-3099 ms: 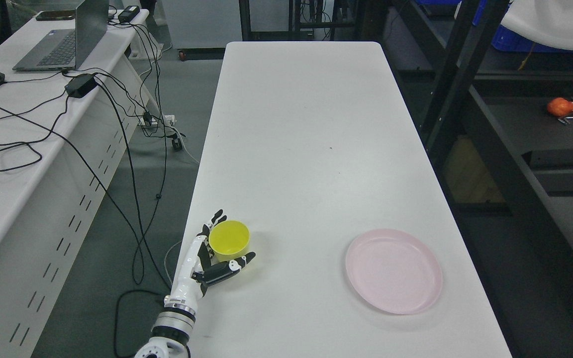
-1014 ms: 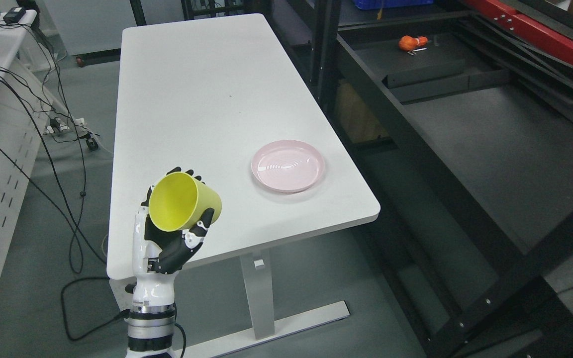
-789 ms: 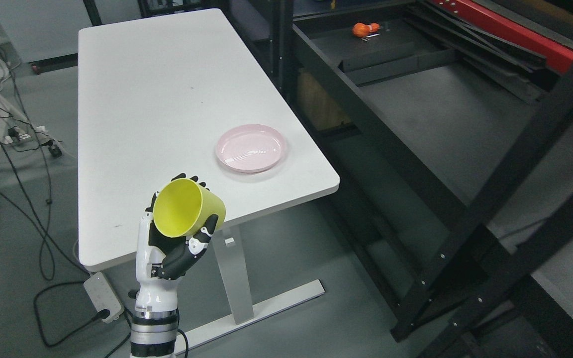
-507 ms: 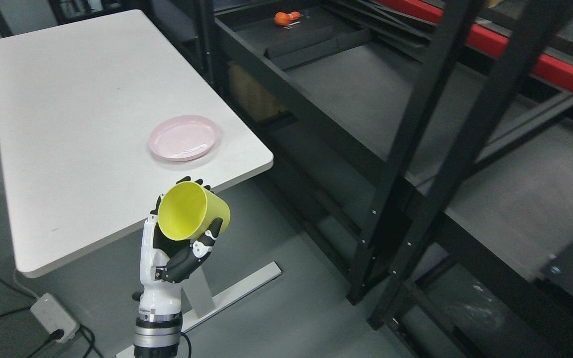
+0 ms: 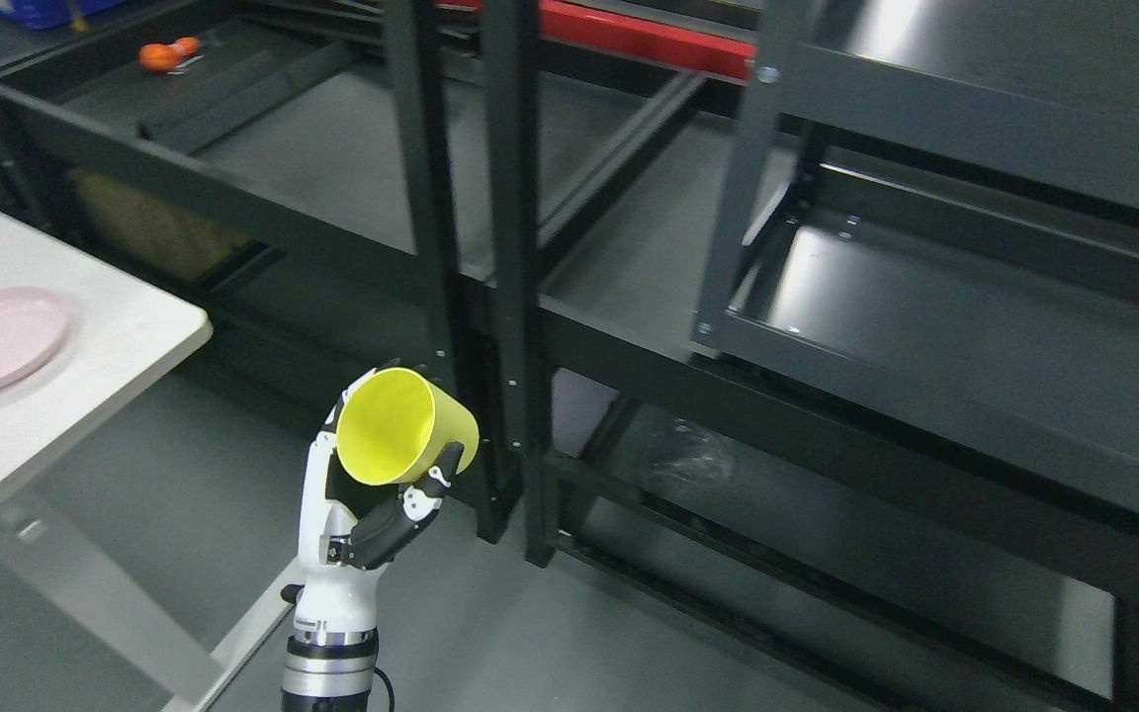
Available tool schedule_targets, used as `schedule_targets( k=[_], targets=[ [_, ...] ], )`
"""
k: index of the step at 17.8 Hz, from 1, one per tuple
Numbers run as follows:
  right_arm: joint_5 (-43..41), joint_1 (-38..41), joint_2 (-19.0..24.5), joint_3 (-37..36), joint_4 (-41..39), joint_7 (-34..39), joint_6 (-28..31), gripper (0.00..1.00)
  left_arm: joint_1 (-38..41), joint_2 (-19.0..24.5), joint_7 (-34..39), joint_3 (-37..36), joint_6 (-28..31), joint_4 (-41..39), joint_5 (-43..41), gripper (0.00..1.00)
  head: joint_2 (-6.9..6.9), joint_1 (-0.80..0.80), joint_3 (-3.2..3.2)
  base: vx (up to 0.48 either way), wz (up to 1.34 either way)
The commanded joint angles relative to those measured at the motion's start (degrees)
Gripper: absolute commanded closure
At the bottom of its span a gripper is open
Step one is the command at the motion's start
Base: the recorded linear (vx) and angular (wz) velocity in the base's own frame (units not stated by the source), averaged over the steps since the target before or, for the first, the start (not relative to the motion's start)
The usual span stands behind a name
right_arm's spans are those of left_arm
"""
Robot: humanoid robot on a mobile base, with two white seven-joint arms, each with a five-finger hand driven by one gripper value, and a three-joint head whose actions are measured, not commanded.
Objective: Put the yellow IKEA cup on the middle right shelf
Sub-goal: 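Hold the yellow cup in the left hand while turning toward the shelves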
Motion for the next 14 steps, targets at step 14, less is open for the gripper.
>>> schedule_targets(
  k=[14],
  targets=[
    [-1.4,0.8,-1.0,1.0,0.0,0.0,0.0,0.01,-2.2,1.0,0.1,-5.5,0.1,1.1,0.0,0.99,-0.03,0.0,0.0,-0.051,-0.53]
  ],
)
